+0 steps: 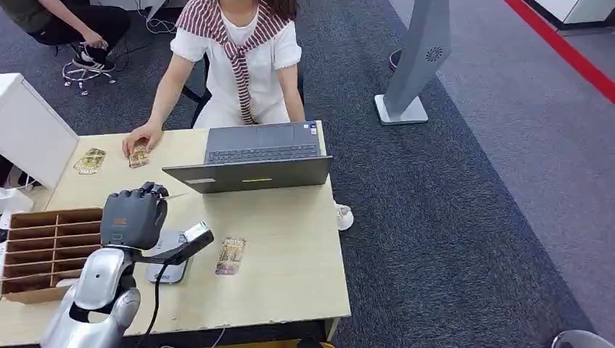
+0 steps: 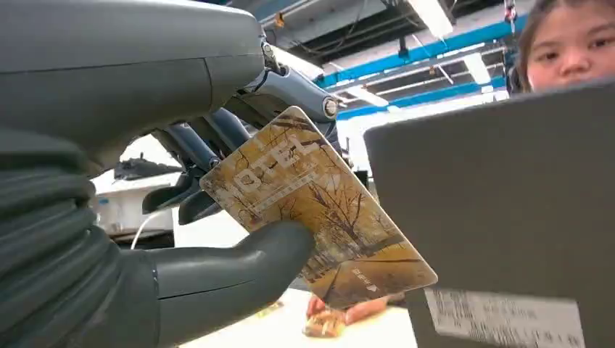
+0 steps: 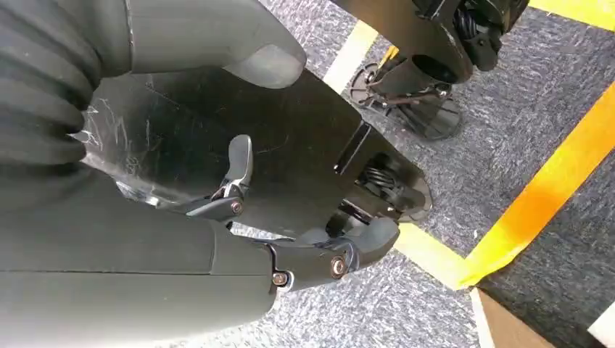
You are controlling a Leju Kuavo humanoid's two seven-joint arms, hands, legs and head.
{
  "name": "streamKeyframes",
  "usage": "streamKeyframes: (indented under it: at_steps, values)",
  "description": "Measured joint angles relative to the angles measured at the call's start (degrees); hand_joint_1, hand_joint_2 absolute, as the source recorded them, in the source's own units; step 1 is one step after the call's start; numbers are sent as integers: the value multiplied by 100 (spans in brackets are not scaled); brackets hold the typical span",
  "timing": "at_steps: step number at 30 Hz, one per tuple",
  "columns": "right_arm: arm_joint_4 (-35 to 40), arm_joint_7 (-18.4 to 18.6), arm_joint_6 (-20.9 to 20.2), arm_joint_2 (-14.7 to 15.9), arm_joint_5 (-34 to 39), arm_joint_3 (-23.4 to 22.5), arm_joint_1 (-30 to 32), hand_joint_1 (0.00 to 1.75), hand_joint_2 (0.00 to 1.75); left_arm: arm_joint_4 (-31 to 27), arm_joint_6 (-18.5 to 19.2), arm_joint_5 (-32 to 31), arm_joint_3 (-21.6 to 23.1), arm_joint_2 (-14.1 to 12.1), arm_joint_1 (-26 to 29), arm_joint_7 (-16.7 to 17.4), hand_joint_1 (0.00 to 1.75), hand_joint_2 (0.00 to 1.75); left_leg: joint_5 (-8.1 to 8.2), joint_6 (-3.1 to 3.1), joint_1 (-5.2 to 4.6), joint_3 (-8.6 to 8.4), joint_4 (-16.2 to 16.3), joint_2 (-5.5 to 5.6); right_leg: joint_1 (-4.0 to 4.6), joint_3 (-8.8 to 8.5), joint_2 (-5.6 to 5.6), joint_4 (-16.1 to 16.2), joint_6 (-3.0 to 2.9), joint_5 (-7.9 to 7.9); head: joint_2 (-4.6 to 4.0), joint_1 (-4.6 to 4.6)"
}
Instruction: Pass the card to the sensor for recognition and then transmit it.
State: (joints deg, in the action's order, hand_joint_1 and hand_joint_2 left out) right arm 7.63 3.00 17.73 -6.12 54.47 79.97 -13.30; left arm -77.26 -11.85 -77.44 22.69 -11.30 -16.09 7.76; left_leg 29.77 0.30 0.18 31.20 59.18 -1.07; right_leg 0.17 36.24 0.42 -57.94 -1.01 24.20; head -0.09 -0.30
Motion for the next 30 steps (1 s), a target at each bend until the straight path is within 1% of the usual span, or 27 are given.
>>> streamKeyframes:
  at_steps: [3, 5, 8, 10, 16, 24, 28, 30]
  values:
    - [-15, -13, 6, 0, 79, 0, 1, 0, 175, -2, -35, 4, 2, 0, 206, 109, 175, 175, 1, 1, 0, 0, 0, 0, 0, 0, 1, 0, 1, 1, 2, 2]
    - [-17, -15, 28, 0, 107, 0, 1, 0, 175, -26, -155, 4, 2, 0, 437, 171, 175, 175, 4, 1, 0, 1, -1, -1, -1, 0, 1, 0, 1, 2, 0, 2]
    - [-26, -18, 46, 0, 144, 0, 1, 0, 175, -81, -437, -35, 0, 2, 861, 180, 175, 175, 7, 6, 0, 0, -1, -2, 0, 1, 4, 1, 7, 7, 0, 2]
    - [-31, -18, 57, 0, 162, 0, 0, 0, 175, -90, -485, -48, -2, 0, 1030, 180, 175, 175, 8, 7, -1, 1, -1, 0, 0, 1, 2, 1, 7, 7, 2, 2]
    - [-39, -28, 68, 0, 166, 0, 1, 0, 175, -98, -487, -48, -22, 2, 1206, 184, 175, 175, 8, 7, -1, 2, -1, 0, -1, 0, -1, 1, 7, 6, 0, 2]
    - [-42, -29, 83, 0, 164, 0, 3, 0, 175, -98, -459, -81, -166, 44, 1371, 169, 175, 175, 8, 7, -1, 2, -1, 1, 0, 0, -1, 1, 7, 6, 0, 2]
    - [-44, -26, 81, 0, 164, 0, 3, 0, 175, -72, -308, -162, -238, 90, 1399, 186, 175, 175, 8, 7, -1, 2, -1, 1, 0, 0, -1, 1, 7, 7, 2, 0]
    - [-44, -24, 76, 0, 164, 2, 2, 0, 175, -24, -232, -209, -291, 111, 1397, 277, 175, 175, 8, 7, -1, 2, -1, 1, 0, 0, -1, 1, 7, 6, 0, 2]
